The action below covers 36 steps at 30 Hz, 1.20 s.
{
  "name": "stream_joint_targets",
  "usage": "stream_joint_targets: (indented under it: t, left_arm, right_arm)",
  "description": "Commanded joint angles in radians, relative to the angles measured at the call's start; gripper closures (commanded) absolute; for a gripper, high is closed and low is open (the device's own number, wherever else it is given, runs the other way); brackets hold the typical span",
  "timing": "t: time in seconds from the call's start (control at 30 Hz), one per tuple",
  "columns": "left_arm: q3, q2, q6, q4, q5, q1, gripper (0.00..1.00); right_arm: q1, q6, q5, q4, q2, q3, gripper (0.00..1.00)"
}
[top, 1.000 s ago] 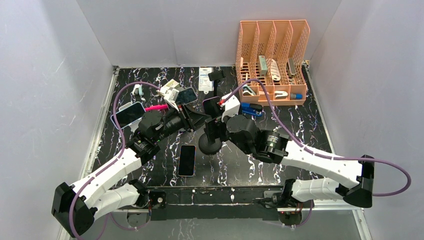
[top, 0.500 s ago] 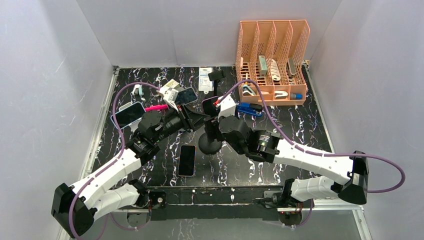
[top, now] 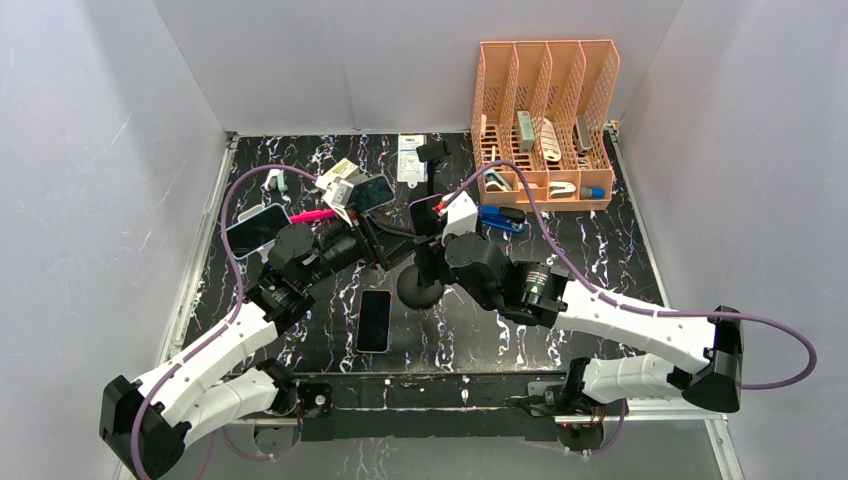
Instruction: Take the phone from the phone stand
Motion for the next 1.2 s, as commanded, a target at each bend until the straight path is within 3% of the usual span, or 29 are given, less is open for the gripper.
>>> stream_joint_targets:
  t: [0.0, 0.2, 0.47, 0.87, 0.97, 1.1, 1.17]
  left_arm:
    - [-0.006, 0.011, 0.004, 0.033, 0.051, 0.005, 0.42]
    - [-0.016, 0.016, 0.007, 0.029, 0.059, 0.009, 0.47]
    - [-0.016, 0.014, 0.008, 0.025, 0.061, 0.012, 0.66]
    - [-0.022, 0.040, 0.003, 0.051, 0.087, 0.014, 0.56]
    - [-0.020, 0.049, 0.000, 0.060, 0.100, 0.016, 0.67]
    - [-0.027, 0.039, 0.000, 0.053, 0.088, 0.017, 1.00]
    - [-0.042, 0.026, -0.007, 0.053, 0.076, 0.023, 1.00]
  right_arm:
    - [0.002, -0.017, 0.019, 0.058, -0.051, 0.007, 0.61]
    - [0.001, -0.017, 0.015, 0.062, -0.056, 0.001, 0.62]
    - [0.001, -0.014, 0.021, 0.060, -0.066, -0.006, 0.64]
    - [0.001, -0.007, 0.009, 0.062, -0.060, -0.007, 0.64]
    - [0.001, -0.007, 0.006, 0.061, -0.057, -0.006, 0.65]
    - [0.000, 0.007, 0.022, 0.052, -0.062, -0.008, 0.70]
    - [-0.016, 0.034, 0.028, 0.030, -0.070, -0.012, 0.78]
